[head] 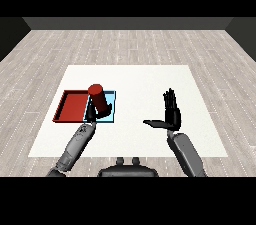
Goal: Pick the red can and put it in the red box
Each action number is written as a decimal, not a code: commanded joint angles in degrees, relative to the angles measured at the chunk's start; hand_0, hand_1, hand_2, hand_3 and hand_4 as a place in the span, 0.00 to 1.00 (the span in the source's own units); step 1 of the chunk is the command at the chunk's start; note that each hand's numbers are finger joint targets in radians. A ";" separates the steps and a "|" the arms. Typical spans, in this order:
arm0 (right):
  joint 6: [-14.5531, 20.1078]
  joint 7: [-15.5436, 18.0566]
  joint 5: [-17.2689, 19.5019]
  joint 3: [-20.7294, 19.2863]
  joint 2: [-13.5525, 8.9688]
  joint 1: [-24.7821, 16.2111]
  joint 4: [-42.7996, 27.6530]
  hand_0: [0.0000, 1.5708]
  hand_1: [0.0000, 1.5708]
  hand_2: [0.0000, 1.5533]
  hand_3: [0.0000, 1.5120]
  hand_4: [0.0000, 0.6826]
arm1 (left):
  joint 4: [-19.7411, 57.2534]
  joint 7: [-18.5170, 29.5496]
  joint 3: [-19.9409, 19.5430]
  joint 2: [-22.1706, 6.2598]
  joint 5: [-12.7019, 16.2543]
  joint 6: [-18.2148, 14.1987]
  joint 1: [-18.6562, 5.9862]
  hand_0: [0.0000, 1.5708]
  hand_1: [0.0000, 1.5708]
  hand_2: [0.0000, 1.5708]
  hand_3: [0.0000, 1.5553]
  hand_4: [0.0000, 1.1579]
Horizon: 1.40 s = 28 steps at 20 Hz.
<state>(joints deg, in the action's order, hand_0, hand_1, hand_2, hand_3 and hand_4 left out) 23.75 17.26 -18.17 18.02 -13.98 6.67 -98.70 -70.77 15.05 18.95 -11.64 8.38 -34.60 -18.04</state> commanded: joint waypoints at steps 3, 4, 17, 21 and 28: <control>-2.01 3.26 -1.51 -4.44 -1.99 -8.48 -0.85 0.00 0.00 0.00 0.00 0.00 | 1.94 -5.14 -4.61 -8.39 -2.34 1.21 -1.20 1.00 1.00 0.99 0.94 0.97; -1.41 0.64 -0.85 -4.91 -3.89 -8.33 -2.36 0.00 0.00 0.00 0.00 0.00 | 4.02 -3.69 -7.01 -9.97 -1.64 1.38 -0.71 1.00 1.00 0.99 0.94 0.96; -1.40 -1.04 1.92 -8.50 -4.16 -5.71 6.16 0.00 0.00 0.00 0.00 0.00 | 45.90 1.01 -17.29 -14.41 -3.06 9.35 -18.26 1.00 1.00 0.99 0.95 0.92; -4.52 1.63 0.22 -8.87 -2.04 -3.46 12.73 0.00 0.00 0.00 0.00 0.00 | 55.49 1.38 -16.85 -12.36 -5.47 8.10 -23.06 1.00 1.00 0.98 0.94 0.89; -5.72 5.72 -0.38 -11.87 -1.32 -0.95 19.18 0.00 0.00 0.00 0.00 0.00 | 65.90 -8.10 -15.07 -10.00 -8.27 5.40 -24.04 0.38 0.38 0.40 0.26 0.67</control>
<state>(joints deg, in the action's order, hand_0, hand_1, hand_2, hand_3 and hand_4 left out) 18.87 20.80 -18.45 7.41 -15.45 5.00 -82.72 -10.31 9.41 3.66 -22.62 1.06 -28.99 -41.37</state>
